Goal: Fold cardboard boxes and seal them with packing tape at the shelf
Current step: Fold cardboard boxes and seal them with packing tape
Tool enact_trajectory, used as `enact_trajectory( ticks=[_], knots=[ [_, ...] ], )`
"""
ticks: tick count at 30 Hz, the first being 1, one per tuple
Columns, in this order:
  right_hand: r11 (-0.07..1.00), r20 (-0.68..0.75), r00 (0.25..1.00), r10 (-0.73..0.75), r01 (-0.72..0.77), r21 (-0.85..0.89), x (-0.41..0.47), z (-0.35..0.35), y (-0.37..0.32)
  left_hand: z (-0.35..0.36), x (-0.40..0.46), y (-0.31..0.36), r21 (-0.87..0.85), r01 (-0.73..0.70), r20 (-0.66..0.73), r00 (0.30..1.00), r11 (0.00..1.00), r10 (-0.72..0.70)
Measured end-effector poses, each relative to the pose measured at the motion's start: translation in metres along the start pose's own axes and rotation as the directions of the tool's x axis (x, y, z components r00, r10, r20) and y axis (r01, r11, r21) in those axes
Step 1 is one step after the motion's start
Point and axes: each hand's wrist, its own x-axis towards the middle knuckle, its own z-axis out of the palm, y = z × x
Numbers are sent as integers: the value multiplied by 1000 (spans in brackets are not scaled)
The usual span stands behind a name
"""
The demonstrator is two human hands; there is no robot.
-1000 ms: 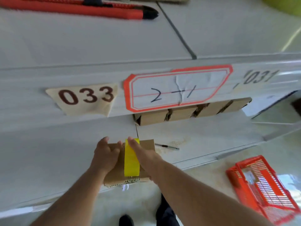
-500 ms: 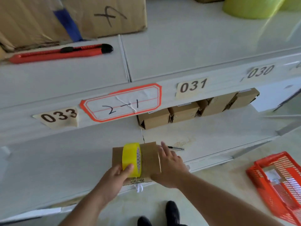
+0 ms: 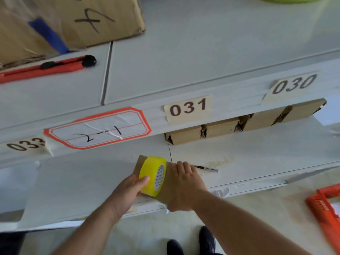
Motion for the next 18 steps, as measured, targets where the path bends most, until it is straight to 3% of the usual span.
enact_trajectory(
  ticks=[6,13,18],
  knots=[
    [975,39,977,208,-211,69,-13,0,-25,10,-1,16,169,-34,-140,988,985,58],
    [972,39,976,215,-218,84,-10,1,-31,-5,1,21,251,-5,-101,994,968,32],
    [975,66,977,202,-207,86,-10,1,-29,-4,14,38,183,24,-85,996,983,-8]
  ],
)
